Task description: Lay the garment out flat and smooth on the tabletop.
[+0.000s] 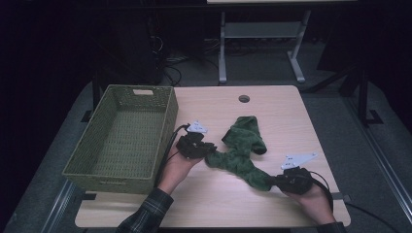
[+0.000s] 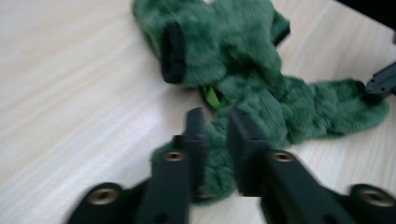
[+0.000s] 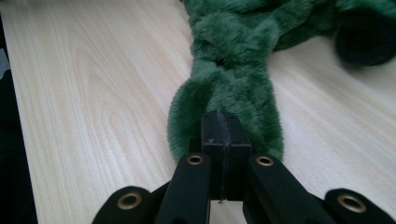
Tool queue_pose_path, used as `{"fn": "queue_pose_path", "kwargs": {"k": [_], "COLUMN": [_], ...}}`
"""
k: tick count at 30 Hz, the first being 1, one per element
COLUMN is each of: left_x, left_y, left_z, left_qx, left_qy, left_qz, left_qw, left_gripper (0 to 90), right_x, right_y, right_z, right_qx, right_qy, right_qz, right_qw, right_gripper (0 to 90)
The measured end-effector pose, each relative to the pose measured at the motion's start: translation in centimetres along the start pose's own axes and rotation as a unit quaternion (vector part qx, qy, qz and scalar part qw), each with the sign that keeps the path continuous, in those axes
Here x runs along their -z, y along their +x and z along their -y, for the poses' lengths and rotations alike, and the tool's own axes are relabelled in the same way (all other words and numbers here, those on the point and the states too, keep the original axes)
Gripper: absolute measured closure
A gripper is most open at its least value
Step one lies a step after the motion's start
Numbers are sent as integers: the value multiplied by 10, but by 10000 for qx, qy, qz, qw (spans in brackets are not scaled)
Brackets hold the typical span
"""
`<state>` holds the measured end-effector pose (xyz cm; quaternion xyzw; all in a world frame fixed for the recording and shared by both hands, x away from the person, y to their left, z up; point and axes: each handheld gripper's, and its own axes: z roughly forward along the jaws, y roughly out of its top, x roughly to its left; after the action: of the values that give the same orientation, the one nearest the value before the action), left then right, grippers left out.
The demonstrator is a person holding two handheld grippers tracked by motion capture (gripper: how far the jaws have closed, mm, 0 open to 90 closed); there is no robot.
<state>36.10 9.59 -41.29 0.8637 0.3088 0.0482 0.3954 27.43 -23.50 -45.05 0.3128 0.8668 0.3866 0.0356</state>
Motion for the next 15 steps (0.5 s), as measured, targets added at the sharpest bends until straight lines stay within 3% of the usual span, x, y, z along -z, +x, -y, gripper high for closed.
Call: {"fn": "queue_pose_path", "kwargs": {"k": [3, 8, 12, 15], "left_x": [-15, -33, -39, -39], "left_y": [-1, 6, 11, 10], "left_z": [5, 16, 22, 22], "left_qx": [-36, -58, 47, 2], "left_qy": [270, 671, 698, 778], "left_qz": [63, -44, -14, -13], "left_qw": [9996, 9977, 9976, 9970], "left_gripper": [895, 896, 897, 897], "right_x": [-5, -9, -13, -15], "right_y": [2, 1, 0, -1], "right_z": [0, 1, 3, 3], "right_qx": [22, 30, -25, 7], "right_qy": [83, 190, 324, 377], "right_qz": [-54, -98, -116, -65], "right_qw": [9999, 9998, 9994, 9993], "right_gripper": [898, 898, 899, 900]}}
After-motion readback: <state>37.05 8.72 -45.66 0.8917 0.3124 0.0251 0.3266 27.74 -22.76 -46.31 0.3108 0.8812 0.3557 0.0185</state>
